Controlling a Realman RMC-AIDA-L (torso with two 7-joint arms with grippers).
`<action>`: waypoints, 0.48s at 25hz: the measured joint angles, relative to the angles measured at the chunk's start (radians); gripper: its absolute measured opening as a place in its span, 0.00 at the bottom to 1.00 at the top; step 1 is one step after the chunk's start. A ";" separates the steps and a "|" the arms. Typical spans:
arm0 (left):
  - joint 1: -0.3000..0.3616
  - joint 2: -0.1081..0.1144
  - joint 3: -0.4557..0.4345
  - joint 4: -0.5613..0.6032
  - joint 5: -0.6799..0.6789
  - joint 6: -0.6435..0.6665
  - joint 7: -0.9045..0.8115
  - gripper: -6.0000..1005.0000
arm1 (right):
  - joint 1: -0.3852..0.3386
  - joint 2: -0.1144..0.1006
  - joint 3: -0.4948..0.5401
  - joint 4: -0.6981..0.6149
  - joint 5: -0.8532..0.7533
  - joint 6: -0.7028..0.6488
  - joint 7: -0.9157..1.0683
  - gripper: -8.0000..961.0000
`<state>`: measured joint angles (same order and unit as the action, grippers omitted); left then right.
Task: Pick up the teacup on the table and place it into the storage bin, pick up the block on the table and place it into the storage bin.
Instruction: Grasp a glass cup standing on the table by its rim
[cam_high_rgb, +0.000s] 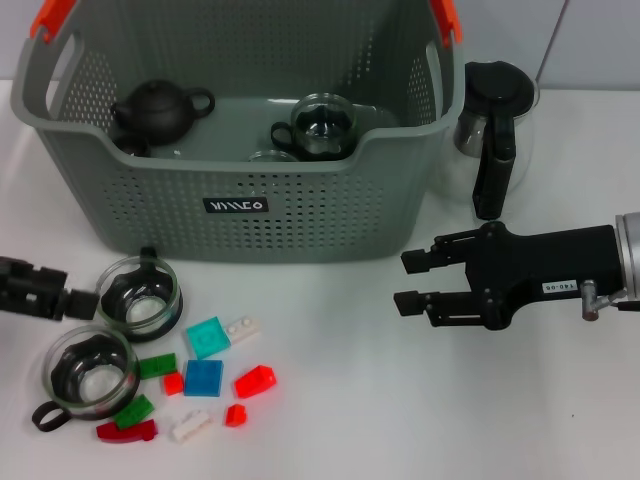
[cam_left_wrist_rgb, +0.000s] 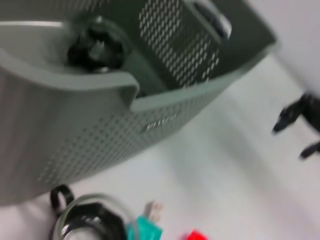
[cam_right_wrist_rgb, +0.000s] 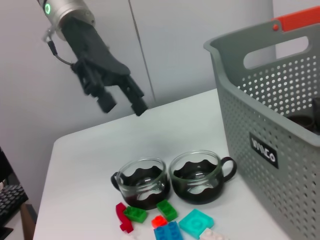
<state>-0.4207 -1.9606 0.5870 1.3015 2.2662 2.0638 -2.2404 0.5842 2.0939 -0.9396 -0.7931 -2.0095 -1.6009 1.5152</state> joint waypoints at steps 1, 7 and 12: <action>0.000 -0.001 0.029 0.030 0.017 0.001 -0.001 0.84 | 0.000 0.000 0.001 0.000 0.000 0.003 -0.001 0.59; -0.032 -0.014 0.092 0.093 0.112 -0.009 0.040 0.84 | 0.004 0.000 0.005 0.000 0.001 0.007 -0.005 0.59; -0.042 -0.047 0.103 0.109 0.231 -0.043 0.067 0.83 | 0.005 0.000 0.007 0.002 0.006 0.011 -0.007 0.59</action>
<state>-0.4624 -2.0077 0.6896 1.4106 2.4968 2.0205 -2.1732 0.5896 2.0939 -0.9328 -0.7912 -2.0035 -1.5900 1.5085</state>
